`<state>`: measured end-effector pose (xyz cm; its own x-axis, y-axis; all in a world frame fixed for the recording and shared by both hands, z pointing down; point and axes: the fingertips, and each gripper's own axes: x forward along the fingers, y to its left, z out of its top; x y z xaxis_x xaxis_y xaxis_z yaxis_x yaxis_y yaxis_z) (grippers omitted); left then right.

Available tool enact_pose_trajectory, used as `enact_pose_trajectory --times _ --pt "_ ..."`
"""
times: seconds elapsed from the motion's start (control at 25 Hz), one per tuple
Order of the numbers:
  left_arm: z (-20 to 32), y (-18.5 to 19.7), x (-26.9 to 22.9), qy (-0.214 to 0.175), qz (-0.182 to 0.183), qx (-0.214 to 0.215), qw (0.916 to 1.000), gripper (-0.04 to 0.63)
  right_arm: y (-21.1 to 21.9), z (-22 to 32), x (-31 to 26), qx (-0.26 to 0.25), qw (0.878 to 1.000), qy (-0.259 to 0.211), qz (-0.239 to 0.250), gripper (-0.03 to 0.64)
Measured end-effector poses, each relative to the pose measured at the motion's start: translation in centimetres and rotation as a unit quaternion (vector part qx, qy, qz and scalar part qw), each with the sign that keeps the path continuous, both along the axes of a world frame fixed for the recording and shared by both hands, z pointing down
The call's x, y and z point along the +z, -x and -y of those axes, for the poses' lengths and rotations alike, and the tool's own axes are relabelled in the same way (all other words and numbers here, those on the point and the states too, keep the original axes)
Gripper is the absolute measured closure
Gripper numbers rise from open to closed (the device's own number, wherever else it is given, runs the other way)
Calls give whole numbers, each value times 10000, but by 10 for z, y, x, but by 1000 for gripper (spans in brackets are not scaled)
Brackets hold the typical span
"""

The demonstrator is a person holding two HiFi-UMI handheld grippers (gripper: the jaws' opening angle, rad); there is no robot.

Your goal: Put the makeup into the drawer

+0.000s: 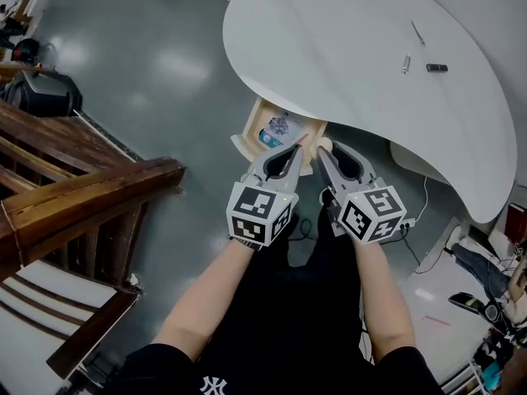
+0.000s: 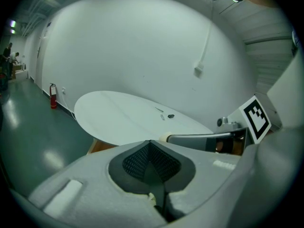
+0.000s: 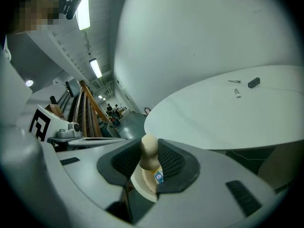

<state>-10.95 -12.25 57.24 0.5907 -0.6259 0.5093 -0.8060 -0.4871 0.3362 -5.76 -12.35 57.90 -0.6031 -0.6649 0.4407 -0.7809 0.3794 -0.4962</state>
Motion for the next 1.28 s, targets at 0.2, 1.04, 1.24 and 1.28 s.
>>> enact_pose_trajectory --times 0.2,1.04,1.24,1.28 --pt "1 11 23 70 34 -48 10000 586 16 2 25 -110 9999 79 -32 495" --pt "24 32 94 324 9 -287 9991 586 55 23 116 -701 9960 450 -313 483" --pt "25 34 99 343 21 -334 9989 588 59 22 126 -869 9941 559 -322 476" --pt "26 34 100 349 23 -339 9988 586 60 22 127 -890 9939 571 -320 472"
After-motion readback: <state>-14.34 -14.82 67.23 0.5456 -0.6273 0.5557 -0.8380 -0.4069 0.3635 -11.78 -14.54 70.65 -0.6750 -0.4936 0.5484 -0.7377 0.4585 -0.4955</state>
